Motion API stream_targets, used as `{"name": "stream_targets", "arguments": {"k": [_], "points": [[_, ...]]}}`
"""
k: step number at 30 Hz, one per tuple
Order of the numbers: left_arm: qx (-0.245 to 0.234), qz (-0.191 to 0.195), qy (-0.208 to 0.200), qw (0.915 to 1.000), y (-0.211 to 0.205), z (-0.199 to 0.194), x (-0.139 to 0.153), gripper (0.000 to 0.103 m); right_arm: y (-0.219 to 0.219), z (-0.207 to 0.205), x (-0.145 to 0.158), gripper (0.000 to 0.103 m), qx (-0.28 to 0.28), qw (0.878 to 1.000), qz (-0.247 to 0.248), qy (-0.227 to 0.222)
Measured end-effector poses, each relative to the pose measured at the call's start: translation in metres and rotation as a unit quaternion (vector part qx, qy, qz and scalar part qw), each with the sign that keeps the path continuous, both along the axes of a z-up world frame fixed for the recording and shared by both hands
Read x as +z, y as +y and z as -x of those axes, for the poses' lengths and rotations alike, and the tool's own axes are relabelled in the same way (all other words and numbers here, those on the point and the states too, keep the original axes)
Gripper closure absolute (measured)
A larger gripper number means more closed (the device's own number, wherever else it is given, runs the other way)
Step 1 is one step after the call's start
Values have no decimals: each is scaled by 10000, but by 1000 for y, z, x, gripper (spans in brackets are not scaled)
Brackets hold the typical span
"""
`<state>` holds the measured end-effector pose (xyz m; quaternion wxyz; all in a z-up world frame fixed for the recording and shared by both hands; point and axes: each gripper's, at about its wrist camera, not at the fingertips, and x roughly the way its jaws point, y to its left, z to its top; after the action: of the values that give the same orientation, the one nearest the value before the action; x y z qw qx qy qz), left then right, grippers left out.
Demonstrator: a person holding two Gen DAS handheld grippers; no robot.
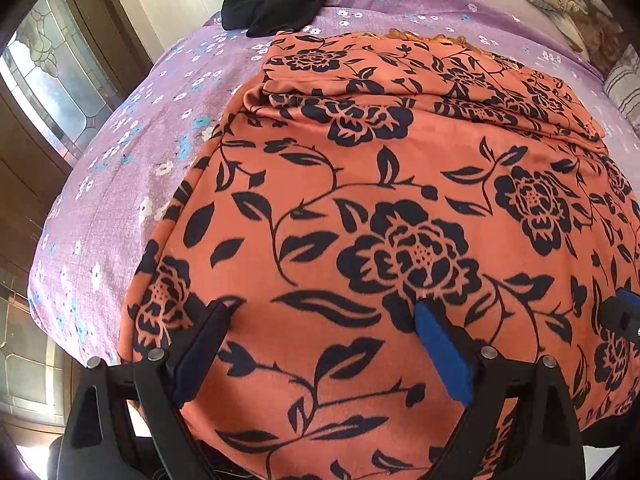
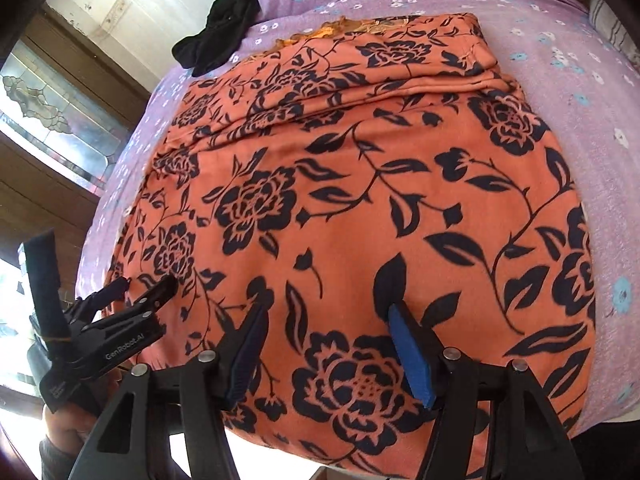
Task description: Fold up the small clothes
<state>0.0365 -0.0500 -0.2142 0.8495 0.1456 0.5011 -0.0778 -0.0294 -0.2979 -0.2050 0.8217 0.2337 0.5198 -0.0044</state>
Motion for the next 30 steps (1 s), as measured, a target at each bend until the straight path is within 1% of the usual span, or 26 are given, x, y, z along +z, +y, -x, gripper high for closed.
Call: {"name": "stream_targets", "arguments": {"k": [7,12,17,19,23,25,26,28,30], "points": [[-175,-278,-97,9994,-4,18,1,9,12,9,-2,36,155,9999,-33,3],[-81,-49,48,9999,5,21,0,8,16,19,-3,36,232,9996,-138,-25],[-118,-114,-21,9999,5,29,-1,8,19,31,-6,36,280,9993,-243,-99],[-118,-123,17,9999,5,30,-1,8,20,37,-7,36,273,9990,-335,-95],[-62,55,289,9995,12,29,1,8,20,43,-6,37,351,9985,-416,-6],[-36,142,431,9990,18,26,5,8,16,45,-2,37,380,9975,-595,89],[11,162,410,9990,23,25,9,8,11,46,0,37,359,9964,-760,99],[147,193,207,9995,38,21,21,8,-3,52,8,37,264,9938,-1080,-5],[379,222,39,9990,59,15,34,8,-23,57,22,37,47,9935,-1118,-228]]}}
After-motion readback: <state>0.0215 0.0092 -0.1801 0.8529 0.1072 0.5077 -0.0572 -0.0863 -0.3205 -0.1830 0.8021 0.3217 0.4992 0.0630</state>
